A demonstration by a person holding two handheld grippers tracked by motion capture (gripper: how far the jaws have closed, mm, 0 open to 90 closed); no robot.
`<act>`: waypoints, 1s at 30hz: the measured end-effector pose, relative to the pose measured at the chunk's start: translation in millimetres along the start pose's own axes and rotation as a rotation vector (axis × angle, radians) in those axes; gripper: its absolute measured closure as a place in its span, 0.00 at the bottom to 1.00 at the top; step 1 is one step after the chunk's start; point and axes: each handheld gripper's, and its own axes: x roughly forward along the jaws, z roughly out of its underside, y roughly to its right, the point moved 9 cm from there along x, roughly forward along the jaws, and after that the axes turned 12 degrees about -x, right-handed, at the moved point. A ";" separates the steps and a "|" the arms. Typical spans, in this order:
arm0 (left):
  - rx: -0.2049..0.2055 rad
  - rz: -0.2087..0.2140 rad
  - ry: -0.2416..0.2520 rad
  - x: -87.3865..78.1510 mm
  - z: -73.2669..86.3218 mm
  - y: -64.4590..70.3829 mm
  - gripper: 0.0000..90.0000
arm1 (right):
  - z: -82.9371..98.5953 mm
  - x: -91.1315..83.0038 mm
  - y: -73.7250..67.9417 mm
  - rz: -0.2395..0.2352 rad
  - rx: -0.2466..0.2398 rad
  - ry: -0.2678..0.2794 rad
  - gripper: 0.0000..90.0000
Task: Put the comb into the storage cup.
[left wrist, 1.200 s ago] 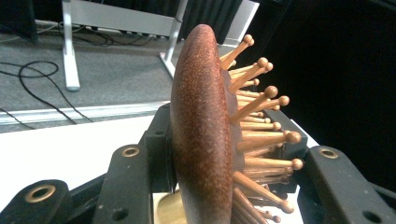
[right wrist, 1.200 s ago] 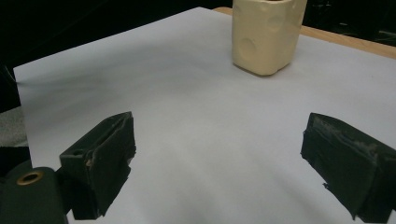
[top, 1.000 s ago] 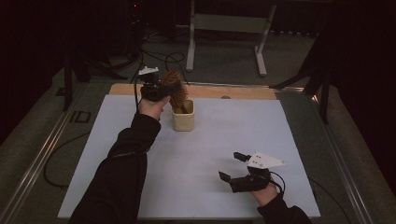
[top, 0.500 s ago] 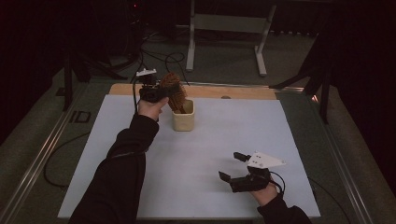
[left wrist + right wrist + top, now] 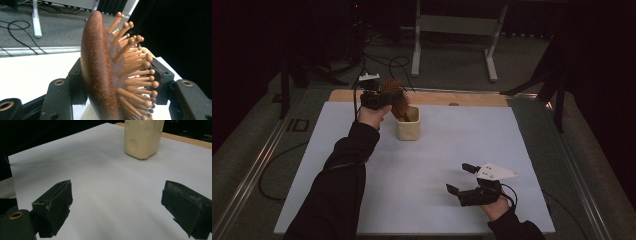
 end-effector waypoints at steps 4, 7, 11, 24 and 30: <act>0.020 -0.028 -0.008 -0.3 -0.4 -0.4 0.39 | -0.3 -0.2 -0.1 0.000 -0.001 0.000 0.10; 0.028 -0.046 -0.005 -2.7 -2.0 -2.2 0.30 | -0.4 -0.5 0.5 0.003 0.000 0.002 0.10; 0.047 -0.043 -0.020 -6.5 -3.0 -0.2 0.16 | 0.0 -0.7 1.6 0.004 -0.001 0.002 0.10; 0.113 0.041 -0.040 -18.3 0.0 10.1 0.00 | -0.7 -2.3 3.0 0.012 0.003 0.005 0.10; 0.133 0.047 -0.052 -21.9 3.5 11.5 0.00 | -0.8 -2.9 3.7 0.015 0.006 0.005 0.10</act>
